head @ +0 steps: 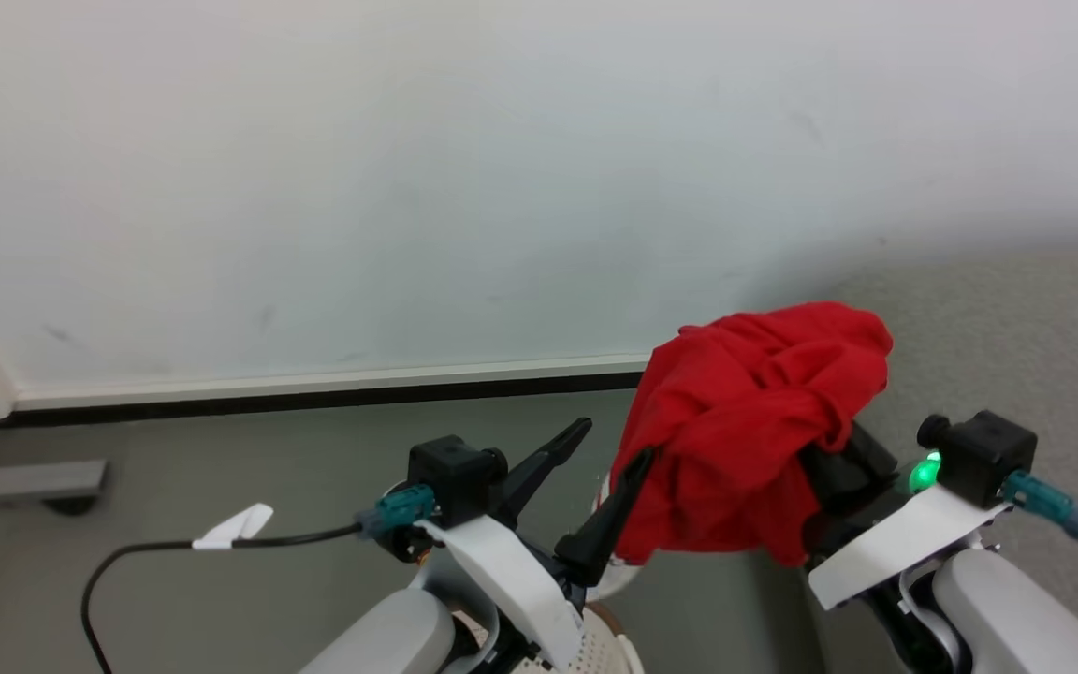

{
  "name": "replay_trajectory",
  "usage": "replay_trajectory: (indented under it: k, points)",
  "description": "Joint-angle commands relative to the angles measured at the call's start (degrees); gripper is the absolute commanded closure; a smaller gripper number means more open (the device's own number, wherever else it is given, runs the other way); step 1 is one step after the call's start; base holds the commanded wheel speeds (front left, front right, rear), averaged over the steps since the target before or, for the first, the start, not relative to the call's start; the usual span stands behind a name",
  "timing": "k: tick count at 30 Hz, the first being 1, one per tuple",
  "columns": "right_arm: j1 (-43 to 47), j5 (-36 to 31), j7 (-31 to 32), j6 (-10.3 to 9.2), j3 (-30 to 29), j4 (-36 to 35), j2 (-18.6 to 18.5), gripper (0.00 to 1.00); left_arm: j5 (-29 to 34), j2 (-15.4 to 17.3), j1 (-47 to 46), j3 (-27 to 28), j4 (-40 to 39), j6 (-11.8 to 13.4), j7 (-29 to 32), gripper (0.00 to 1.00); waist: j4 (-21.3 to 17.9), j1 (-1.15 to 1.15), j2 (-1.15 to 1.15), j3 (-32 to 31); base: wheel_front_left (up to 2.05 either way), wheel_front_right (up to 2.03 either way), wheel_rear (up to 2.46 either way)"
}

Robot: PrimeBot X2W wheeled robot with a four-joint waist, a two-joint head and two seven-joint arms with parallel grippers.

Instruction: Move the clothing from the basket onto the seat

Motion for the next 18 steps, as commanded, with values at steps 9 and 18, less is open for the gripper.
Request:
replay_trajectory:
  k: [9, 18]
  points:
    - [-1.4, 0.5, -0.2, -0.14, -5.5, -3.1, -3.2, 1.0, 3.7, 1.3, -0.7, -1.4, -1.4, -0.6, -3.1, 0.0, -11.3, 0.0, 0.0, 1.5, 0.0, 0.0, 0.0]
    - [-0.1, -0.2, -0.2, -0.13, -9.5, -6.7, -4.7, 1.0, 5.1, 2.4, -1.7, -2.4, -1.8, -0.9, -3.2, 0.0, -19.8, 0.0, 0.0, 3.9, 0.0, 0.0, 0.0]
